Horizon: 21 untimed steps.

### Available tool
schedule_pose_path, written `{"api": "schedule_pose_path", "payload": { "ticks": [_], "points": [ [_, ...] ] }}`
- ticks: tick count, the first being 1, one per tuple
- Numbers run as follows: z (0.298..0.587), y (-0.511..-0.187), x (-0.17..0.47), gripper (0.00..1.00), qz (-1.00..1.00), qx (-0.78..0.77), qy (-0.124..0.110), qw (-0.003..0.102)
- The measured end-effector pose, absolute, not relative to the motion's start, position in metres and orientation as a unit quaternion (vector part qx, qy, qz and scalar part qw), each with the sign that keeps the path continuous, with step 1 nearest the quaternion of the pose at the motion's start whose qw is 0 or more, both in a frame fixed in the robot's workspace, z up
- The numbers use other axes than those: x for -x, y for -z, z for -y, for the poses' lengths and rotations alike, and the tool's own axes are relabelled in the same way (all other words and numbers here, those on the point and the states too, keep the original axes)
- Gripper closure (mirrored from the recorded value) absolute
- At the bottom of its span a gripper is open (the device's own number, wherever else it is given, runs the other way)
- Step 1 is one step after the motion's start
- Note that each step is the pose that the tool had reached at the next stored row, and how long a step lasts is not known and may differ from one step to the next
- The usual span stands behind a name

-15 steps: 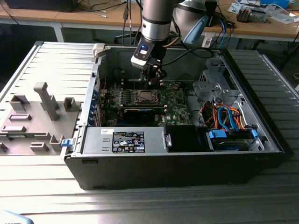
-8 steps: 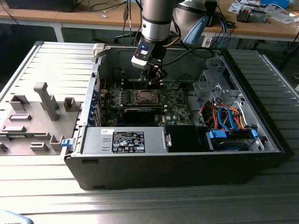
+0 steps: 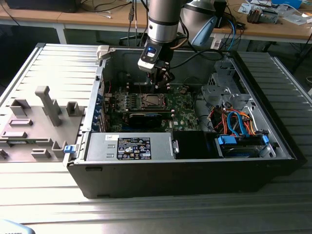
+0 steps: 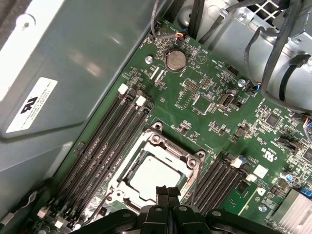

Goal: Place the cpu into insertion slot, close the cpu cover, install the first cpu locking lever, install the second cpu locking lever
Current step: 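Install the first cpu locking lever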

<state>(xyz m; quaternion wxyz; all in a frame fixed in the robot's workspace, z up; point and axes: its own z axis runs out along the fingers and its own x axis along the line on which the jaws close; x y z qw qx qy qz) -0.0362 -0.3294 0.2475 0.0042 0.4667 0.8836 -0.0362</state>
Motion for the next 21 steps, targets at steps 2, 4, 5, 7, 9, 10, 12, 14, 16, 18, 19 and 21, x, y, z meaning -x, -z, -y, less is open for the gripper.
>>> {"api": "schedule_pose_path", "payload": {
  "ticks": [2, 4, 5, 7, 9, 10, 12, 14, 16, 18, 19, 21],
  "points": [
    [0.3294, -0.2475, 0.0362, 0.89, -0.885, -0.465, 0.036, 0.004],
    [0.3294, -0.2475, 0.0362, 0.89, -0.887, -0.461, 0.036, 0.004],
    [0.3294, -0.2475, 0.0362, 0.89, -0.887, -0.459, 0.036, 0.005],
    [0.3294, -0.2475, 0.0362, 0.89, -0.889, -0.457, 0.036, 0.005],
    [0.3294, -0.2475, 0.0362, 0.89, -0.89, -0.454, 0.036, 0.005],
    [0.3294, -0.2475, 0.0362, 0.89, -0.892, -0.451, 0.036, 0.005],
    [0.3294, -0.2475, 0.0362, 0.89, -0.894, -0.447, 0.036, 0.005],
    [0.3294, -0.2475, 0.0362, 0.89, -0.895, -0.445, 0.036, 0.005],
    [0.3294, -0.2475, 0.0362, 0.89, -0.896, -0.443, 0.036, 0.005],
    [0.3294, -0.2475, 0.0362, 0.89, -0.897, -0.441, 0.036, 0.005],
    [0.3294, -0.2475, 0.0362, 0.89, -0.897, -0.44, 0.036, 0.005],
    [0.3294, -0.2475, 0.0362, 0.89, -0.898, -0.438, 0.036, 0.005]
  ]
}}
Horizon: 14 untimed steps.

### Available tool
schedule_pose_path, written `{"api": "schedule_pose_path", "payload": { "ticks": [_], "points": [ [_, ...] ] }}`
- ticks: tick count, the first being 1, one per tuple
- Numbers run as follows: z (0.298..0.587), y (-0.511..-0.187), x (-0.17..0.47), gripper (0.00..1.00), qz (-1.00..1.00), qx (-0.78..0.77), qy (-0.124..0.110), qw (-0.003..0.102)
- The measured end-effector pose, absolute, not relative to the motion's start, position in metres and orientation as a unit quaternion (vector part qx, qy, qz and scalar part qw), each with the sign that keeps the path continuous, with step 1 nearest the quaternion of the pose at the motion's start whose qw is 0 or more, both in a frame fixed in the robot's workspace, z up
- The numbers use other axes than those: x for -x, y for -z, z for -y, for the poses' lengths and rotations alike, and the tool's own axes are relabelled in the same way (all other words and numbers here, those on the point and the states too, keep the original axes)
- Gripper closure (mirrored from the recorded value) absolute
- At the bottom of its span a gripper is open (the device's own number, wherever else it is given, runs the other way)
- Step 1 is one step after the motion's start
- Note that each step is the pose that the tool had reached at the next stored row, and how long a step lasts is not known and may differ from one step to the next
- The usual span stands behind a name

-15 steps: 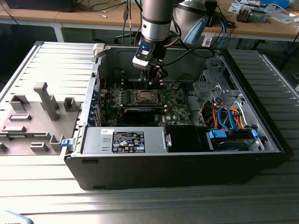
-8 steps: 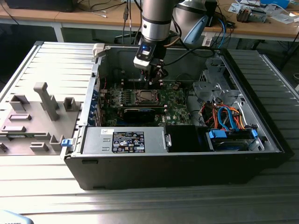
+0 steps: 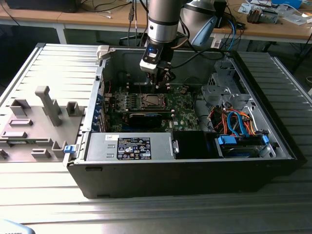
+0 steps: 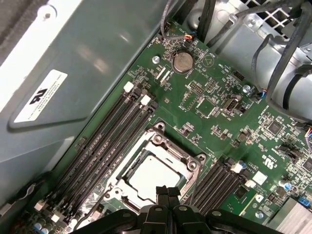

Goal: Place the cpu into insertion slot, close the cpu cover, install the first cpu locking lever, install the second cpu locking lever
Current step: 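Install the first cpu locking lever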

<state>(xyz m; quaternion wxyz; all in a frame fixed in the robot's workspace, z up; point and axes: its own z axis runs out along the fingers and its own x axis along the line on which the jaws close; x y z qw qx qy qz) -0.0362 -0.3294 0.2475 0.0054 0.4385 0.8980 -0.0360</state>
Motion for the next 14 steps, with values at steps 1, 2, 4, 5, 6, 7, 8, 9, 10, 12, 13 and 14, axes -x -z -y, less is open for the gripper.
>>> {"api": "schedule_pose_path", "payload": {
  "ticks": [1, 2, 4, 5, 6, 7, 8, 9, 10, 12, 13, 14],
  "points": [
    [0.3294, -0.2475, 0.0362, 0.89, -0.899, -0.437, 0.036, 0.005],
    [0.3294, -0.2475, 0.0362, 0.89, -0.899, -0.436, 0.036, 0.005],
    [0.3294, -0.2475, 0.0362, 0.89, -0.9, -0.435, 0.036, 0.006],
    [0.3294, -0.2475, 0.0362, 0.89, -0.9, -0.433, 0.036, 0.006],
    [0.3294, -0.2475, 0.0362, 0.89, -0.901, -0.432, 0.036, 0.006],
    [0.3294, -0.2475, 0.0362, 0.89, -0.902, -0.431, 0.036, 0.006],
    [0.3294, -0.2475, 0.0362, 0.89, -0.902, -0.43, 0.036, 0.006],
    [0.3294, -0.2475, 0.0362, 0.89, -0.903, -0.429, 0.036, 0.006],
    [0.3294, -0.2475, 0.0362, 0.89, -0.903, -0.428, 0.036, 0.006],
    [0.3294, -0.2475, 0.0362, 0.89, -0.903, -0.428, 0.036, 0.006],
    [0.3294, -0.2475, 0.0362, 0.89, -0.903, -0.427, 0.036, 0.006],
    [0.3294, -0.2475, 0.0362, 0.89, -0.904, -0.427, 0.036, 0.006]
  ]
}}
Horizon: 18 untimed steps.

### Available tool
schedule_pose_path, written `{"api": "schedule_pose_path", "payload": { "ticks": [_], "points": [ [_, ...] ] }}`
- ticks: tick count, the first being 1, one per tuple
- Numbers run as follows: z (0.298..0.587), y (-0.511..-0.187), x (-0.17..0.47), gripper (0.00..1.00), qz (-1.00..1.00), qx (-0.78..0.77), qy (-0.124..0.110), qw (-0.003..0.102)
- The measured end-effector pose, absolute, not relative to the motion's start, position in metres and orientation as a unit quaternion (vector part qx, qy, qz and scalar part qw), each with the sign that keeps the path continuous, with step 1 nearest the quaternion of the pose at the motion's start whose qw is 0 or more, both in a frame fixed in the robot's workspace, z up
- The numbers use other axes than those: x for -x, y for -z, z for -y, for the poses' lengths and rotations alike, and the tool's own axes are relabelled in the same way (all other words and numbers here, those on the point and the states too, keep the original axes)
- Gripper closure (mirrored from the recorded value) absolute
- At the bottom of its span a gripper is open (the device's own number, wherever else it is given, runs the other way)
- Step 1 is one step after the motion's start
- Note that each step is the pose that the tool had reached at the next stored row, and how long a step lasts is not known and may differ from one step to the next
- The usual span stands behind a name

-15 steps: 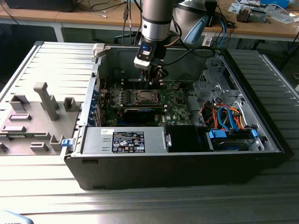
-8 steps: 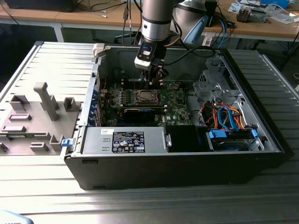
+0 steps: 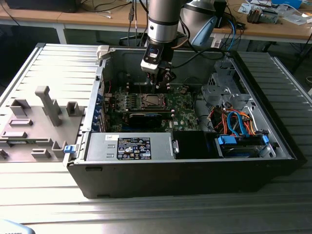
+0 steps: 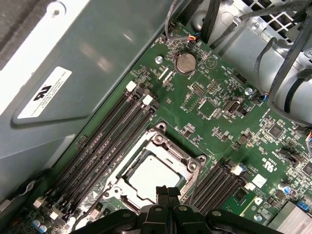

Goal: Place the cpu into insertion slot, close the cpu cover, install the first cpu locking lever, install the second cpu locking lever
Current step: 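Install the first cpu locking lever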

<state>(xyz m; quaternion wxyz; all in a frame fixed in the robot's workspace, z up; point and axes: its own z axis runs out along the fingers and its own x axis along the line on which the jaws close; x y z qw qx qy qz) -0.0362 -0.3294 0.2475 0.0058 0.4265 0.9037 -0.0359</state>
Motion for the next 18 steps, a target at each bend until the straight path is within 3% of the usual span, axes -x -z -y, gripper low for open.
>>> {"api": "schedule_pose_path", "payload": {
  "ticks": [18],
  "points": [
    [0.3294, -0.2474, 0.0362, 0.89, -0.923, -0.383, 0.036, 0.008]
  ]
}}
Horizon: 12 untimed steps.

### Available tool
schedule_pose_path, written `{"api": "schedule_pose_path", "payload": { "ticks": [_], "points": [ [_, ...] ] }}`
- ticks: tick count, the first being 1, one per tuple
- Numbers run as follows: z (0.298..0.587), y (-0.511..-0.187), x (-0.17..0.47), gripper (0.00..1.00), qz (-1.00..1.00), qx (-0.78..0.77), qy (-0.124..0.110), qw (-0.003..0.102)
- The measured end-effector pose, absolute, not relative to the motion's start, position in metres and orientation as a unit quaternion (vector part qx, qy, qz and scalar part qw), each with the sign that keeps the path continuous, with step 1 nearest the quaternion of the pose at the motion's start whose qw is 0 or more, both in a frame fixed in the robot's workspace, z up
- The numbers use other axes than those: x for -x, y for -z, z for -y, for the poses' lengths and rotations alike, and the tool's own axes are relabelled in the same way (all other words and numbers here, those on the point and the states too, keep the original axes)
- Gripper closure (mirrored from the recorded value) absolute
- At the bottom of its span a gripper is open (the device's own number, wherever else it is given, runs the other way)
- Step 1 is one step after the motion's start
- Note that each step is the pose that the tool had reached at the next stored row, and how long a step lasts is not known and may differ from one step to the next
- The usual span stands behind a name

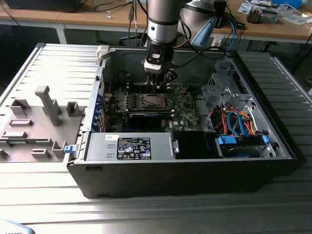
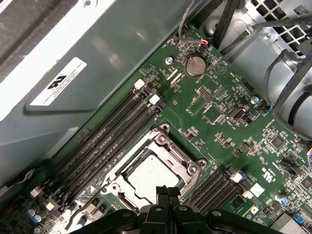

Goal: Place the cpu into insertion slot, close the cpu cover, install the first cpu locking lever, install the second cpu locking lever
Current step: 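Install the first cpu locking lever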

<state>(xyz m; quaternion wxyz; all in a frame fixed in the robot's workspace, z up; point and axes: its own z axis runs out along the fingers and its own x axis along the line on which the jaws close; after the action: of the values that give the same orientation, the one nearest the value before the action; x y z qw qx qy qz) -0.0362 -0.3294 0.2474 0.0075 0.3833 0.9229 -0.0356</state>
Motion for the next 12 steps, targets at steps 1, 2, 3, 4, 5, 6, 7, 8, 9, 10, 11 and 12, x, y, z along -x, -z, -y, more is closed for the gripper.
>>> {"api": "schedule_pose_path", "payload": {
  "ticks": [1, 2, 3, 4, 5, 6, 7, 8, 9, 10, 11, 12],
  "points": [
    [0.3294, -0.2474, 0.0362, 0.89, -0.923, -0.382, 0.036, 0.008],
    [0.3294, -0.2474, 0.0362, 0.89, -0.924, -0.382, 0.036, 0.008],
    [0.3294, -0.2474, 0.0362, 0.89, -0.924, -0.381, 0.036, 0.008],
    [0.3294, -0.2474, 0.0362, 0.89, -0.924, -0.38, 0.036, 0.008],
    [0.3294, -0.2474, 0.0362, 0.89, -0.925, -0.379, 0.036, 0.008],
    [0.3294, -0.2474, 0.0362, 0.89, -0.925, -0.378, 0.036, 0.008],
    [0.3294, -0.2474, 0.0362, 0.89, -0.925, -0.377, 0.036, 0.008],
    [0.3294, -0.2474, 0.0362, 0.89, -0.926, -0.377, 0.036, 0.008],
    [0.3294, -0.2474, 0.0362, 0.89, -0.926, -0.375, 0.036, 0.008],
    [0.3294, -0.2474, 0.0362, 0.89, -0.927, -0.374, 0.036, 0.008],
    [0.3294, -0.2474, 0.0362, 0.89, -0.928, -0.372, 0.035, 0.008],
    [0.3294, -0.2474, 0.0362, 0.89, -0.928, -0.37, 0.035, 0.008]
  ]
}}
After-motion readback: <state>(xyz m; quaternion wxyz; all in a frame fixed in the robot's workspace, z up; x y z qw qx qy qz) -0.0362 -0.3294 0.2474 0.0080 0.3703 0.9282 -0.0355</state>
